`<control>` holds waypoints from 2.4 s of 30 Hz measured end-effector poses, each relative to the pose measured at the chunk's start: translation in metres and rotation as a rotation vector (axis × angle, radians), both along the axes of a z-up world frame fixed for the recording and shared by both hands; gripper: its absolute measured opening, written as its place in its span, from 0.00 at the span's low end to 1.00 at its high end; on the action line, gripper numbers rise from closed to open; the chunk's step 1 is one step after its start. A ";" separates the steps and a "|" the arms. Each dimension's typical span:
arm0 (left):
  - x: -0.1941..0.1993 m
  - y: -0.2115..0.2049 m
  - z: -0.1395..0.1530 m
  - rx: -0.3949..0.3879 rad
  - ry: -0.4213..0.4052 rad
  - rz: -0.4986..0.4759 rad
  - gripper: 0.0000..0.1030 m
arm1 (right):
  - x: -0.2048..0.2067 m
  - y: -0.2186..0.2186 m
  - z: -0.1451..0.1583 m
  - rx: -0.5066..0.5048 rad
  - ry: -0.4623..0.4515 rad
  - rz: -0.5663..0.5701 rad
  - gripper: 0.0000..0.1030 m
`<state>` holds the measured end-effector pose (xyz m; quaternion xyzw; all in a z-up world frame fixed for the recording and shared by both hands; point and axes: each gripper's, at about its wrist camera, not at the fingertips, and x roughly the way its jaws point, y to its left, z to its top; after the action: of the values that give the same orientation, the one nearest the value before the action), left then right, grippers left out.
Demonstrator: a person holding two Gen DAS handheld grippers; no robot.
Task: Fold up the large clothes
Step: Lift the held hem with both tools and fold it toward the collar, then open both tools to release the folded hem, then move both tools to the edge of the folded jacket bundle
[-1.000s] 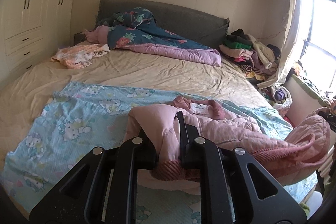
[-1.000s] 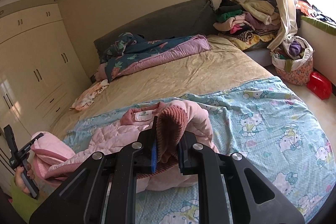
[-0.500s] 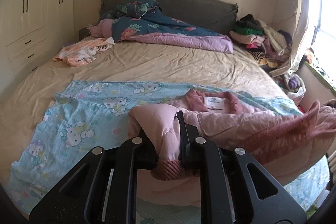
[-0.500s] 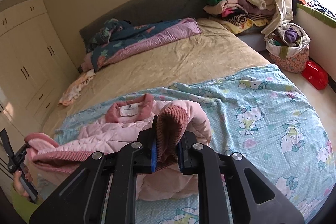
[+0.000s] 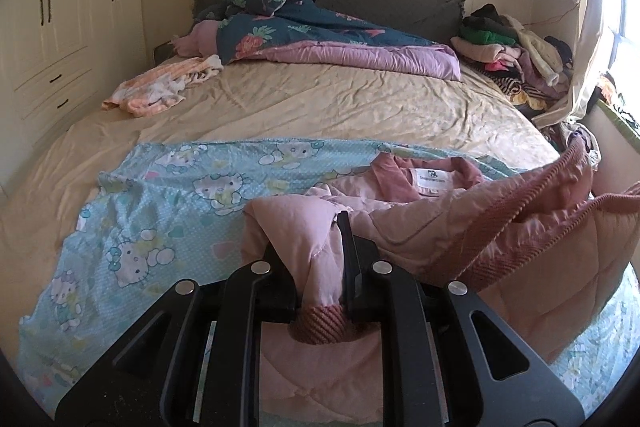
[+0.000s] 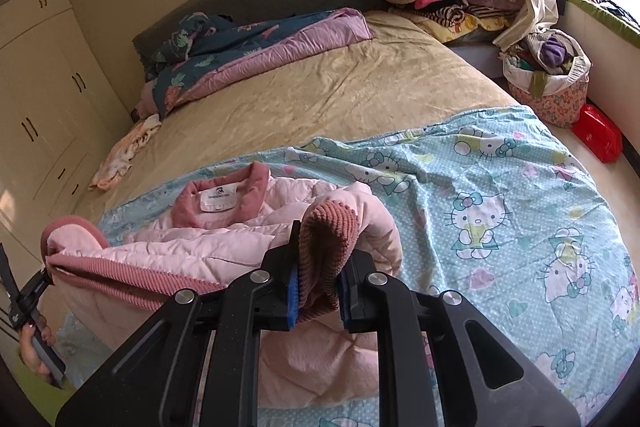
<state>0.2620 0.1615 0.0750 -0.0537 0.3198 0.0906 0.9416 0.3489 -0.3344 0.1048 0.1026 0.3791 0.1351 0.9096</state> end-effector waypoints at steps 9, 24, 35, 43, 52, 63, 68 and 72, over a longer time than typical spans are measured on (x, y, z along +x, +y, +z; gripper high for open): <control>0.027 0.002 -0.019 0.003 0.035 -0.001 0.09 | 0.029 0.002 -0.024 -0.008 0.050 -0.002 0.14; 0.054 0.008 -0.044 -0.037 0.066 -0.008 0.09 | 0.058 -0.013 -0.040 0.225 0.085 0.075 0.75; 0.056 0.006 -0.044 -0.065 0.044 -0.013 0.12 | 0.036 -0.002 -0.064 0.047 0.034 0.064 0.84; 0.046 0.005 -0.028 -0.111 0.007 -0.025 0.36 | 0.024 0.011 -0.089 -0.029 0.058 0.076 0.84; 0.021 -0.011 0.007 -0.050 -0.079 -0.046 0.69 | 0.005 0.009 -0.070 -0.032 0.006 0.074 0.84; -0.013 -0.017 0.033 0.010 -0.117 -0.029 0.91 | -0.037 -0.002 -0.028 -0.075 -0.120 0.068 0.87; -0.023 -0.016 0.029 0.024 -0.094 -0.012 0.91 | -0.054 -0.003 -0.023 -0.106 -0.151 0.075 0.89; -0.032 -0.014 0.022 0.031 -0.072 -0.005 0.91 | -0.065 -0.001 -0.022 -0.132 -0.161 0.083 0.90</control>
<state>0.2296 0.1473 0.0967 -0.0414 0.2843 0.0911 0.9535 0.2840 -0.3359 0.0827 0.0155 0.3171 0.1554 0.9355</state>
